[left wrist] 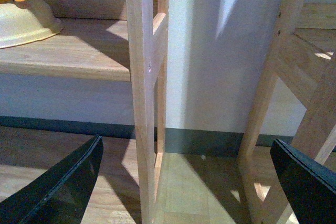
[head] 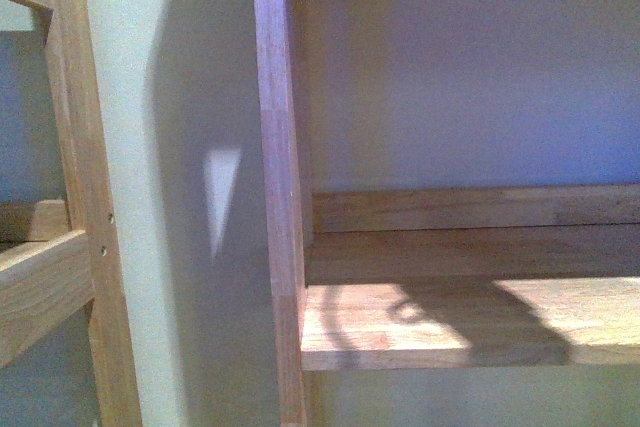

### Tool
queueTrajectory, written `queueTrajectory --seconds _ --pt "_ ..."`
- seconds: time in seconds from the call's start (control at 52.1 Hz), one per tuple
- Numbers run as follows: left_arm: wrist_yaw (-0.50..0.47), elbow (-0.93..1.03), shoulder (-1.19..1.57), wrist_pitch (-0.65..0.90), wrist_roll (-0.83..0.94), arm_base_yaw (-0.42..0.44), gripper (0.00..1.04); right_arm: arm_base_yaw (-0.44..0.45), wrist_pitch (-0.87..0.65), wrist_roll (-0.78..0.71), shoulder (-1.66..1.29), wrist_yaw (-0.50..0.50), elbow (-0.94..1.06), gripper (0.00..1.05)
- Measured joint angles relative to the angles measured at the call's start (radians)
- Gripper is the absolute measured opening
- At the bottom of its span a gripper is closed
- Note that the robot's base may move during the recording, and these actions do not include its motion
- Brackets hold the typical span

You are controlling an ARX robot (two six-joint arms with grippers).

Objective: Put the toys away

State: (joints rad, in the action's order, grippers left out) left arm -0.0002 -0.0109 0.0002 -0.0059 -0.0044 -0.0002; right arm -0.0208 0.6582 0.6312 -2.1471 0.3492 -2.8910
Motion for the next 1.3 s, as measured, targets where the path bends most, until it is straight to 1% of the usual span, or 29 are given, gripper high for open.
queueTrajectory --seconds 0.058,0.077,0.134,0.288,0.403,0.576,0.806,1.036,1.228,1.305 --pt "0.000 0.000 0.000 0.000 0.000 0.000 0.99 0.009 -0.012 0.000 0.005 0.007 0.013 0.53" --pt "0.000 0.000 0.000 0.000 0.000 0.000 0.99 0.013 -0.031 0.000 0.016 0.010 0.038 0.58" --pt "0.000 0.000 0.000 0.000 0.000 0.000 0.99 0.020 -0.064 0.000 0.043 0.010 0.097 0.68" --pt "0.000 0.000 0.000 0.000 0.000 0.000 0.99 0.028 -0.131 -0.003 0.098 0.006 0.209 0.87" --pt "0.000 0.000 0.000 0.000 0.000 0.000 0.99 0.027 -0.179 -0.030 0.143 -0.018 0.294 1.04" --pt "0.000 0.000 0.000 0.000 0.000 0.000 0.99 0.019 -0.248 -0.125 0.229 -0.099 0.421 1.04" --pt "0.000 0.000 0.000 0.000 0.000 0.000 0.99 0.029 -0.330 -0.161 0.326 -0.138 0.554 1.04" --pt "0.000 0.000 0.000 0.000 0.000 0.000 0.99 0.045 -0.508 -0.193 0.545 -0.148 0.855 1.04" --pt "0.000 0.000 0.000 0.000 0.000 0.000 0.99 0.033 -0.641 -0.238 0.754 -0.137 1.133 1.04" --pt "0.000 0.000 0.000 0.000 0.000 0.000 0.99 0.023 -0.681 -0.277 0.848 -0.155 1.263 1.04"
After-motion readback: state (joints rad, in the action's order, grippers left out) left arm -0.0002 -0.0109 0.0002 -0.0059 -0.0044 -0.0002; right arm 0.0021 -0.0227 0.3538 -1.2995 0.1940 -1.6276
